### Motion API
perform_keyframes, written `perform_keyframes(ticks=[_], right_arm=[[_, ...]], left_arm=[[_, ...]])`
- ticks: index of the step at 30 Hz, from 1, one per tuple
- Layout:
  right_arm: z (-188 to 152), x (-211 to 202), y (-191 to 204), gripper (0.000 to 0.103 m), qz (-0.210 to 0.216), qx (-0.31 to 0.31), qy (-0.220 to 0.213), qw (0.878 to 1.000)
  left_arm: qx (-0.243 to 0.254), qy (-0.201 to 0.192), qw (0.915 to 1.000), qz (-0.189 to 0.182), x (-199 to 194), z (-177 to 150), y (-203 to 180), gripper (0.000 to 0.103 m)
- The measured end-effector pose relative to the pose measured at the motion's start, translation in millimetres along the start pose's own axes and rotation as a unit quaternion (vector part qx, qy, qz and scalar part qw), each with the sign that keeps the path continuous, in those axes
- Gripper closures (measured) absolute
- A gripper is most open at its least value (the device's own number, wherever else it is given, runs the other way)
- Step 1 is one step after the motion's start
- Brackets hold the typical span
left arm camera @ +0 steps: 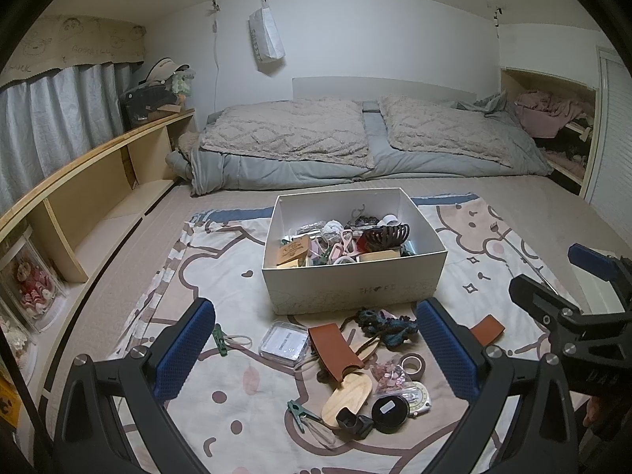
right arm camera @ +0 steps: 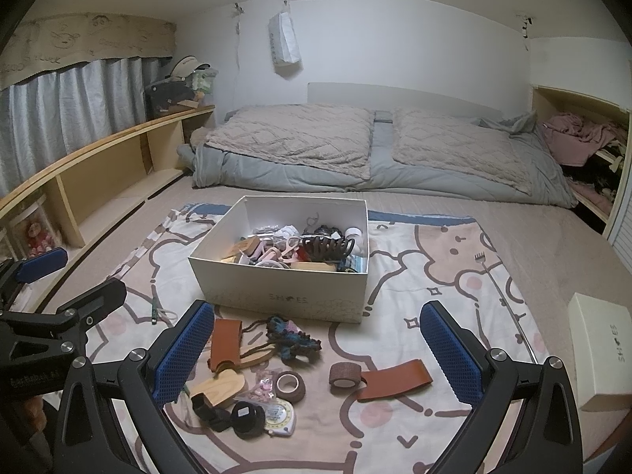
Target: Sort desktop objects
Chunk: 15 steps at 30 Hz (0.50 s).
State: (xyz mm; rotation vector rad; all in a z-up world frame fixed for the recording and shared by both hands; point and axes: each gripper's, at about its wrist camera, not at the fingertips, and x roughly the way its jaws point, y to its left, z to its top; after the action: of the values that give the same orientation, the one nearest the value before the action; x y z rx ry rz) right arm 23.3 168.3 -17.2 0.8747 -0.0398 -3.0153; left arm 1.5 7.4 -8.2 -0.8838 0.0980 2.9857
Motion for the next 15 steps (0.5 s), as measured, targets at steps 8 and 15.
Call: perform_keyframes(ticks=[8, 15], right_arm=[[1, -7, -6, 0.000, 0.007, 0.004, -0.006, 1.000], [1, -19, -10, 0.000, 0.018, 0.001, -0.019, 1.000]], left_arm=[[-0.008, -0.008, 0.9999, -0.002, -8, 1, 10, 0.000], [-0.020, -0.020, 0.9996, -0.001, -21, 3, 23, 0.000]])
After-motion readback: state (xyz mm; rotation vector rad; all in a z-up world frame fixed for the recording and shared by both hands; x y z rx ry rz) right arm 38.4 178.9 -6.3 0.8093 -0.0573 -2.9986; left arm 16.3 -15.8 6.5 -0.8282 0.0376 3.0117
